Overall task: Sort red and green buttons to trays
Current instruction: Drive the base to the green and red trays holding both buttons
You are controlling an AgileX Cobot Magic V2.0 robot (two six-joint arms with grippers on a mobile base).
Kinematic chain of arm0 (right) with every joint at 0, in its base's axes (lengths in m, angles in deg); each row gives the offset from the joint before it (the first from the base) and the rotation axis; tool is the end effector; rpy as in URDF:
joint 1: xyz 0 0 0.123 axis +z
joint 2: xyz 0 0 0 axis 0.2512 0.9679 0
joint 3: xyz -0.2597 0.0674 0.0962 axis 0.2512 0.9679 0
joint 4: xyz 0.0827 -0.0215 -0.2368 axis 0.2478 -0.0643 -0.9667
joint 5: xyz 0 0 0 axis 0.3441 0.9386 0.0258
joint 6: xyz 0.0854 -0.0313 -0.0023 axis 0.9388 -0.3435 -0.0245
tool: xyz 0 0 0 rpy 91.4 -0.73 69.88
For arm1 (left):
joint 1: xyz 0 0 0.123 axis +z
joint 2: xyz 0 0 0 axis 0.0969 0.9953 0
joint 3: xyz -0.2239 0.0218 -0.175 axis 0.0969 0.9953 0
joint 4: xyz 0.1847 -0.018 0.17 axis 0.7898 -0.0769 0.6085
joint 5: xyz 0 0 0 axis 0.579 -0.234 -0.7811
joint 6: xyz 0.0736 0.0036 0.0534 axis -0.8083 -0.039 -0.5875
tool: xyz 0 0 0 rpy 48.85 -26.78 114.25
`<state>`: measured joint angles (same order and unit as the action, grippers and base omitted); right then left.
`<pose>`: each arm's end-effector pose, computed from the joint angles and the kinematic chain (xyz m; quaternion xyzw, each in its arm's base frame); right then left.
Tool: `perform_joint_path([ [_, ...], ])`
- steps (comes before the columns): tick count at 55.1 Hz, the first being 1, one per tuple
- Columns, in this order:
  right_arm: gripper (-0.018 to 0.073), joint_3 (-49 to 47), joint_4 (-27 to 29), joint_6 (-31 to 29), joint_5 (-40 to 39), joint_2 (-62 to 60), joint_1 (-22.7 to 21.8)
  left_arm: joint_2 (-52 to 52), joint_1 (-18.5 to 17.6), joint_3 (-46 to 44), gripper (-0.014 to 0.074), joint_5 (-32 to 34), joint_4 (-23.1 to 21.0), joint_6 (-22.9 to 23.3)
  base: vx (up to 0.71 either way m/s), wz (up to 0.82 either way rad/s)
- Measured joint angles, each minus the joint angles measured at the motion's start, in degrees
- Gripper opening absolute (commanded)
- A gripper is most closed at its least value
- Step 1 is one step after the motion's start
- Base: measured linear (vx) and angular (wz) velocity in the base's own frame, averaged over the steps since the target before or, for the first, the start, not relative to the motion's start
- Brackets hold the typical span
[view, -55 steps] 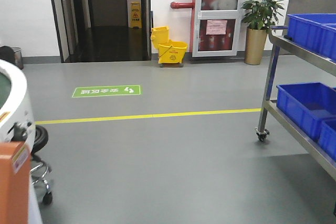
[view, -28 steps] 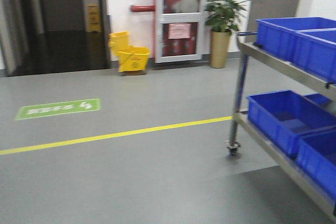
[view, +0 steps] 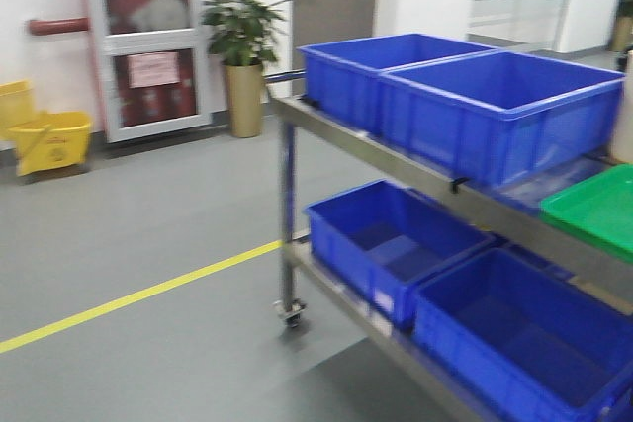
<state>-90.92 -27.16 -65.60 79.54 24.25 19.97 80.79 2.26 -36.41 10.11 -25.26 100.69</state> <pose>0.1342 0.0093 0.2838 -0.0098 0.7869 0.0277 0.6164 0.1329 -0.0119 0.3007 0.0550 0.7351 -0.0200 0.6754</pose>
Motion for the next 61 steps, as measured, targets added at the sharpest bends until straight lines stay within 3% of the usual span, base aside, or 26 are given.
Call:
perform_joint_path([
  [34,-0.0003,0.0,0.0,0.0,0.0,0.0,0.0,0.0,0.0,0.0,0.0003,0.0,0.0,0.0,0.5,-0.72],
  [61,-0.0003,0.0,0.0,0.0,0.1,0.0,0.0,0.1,0.0,0.0,0.0003,0.0,0.0,0.0,0.3,-0.87],
])
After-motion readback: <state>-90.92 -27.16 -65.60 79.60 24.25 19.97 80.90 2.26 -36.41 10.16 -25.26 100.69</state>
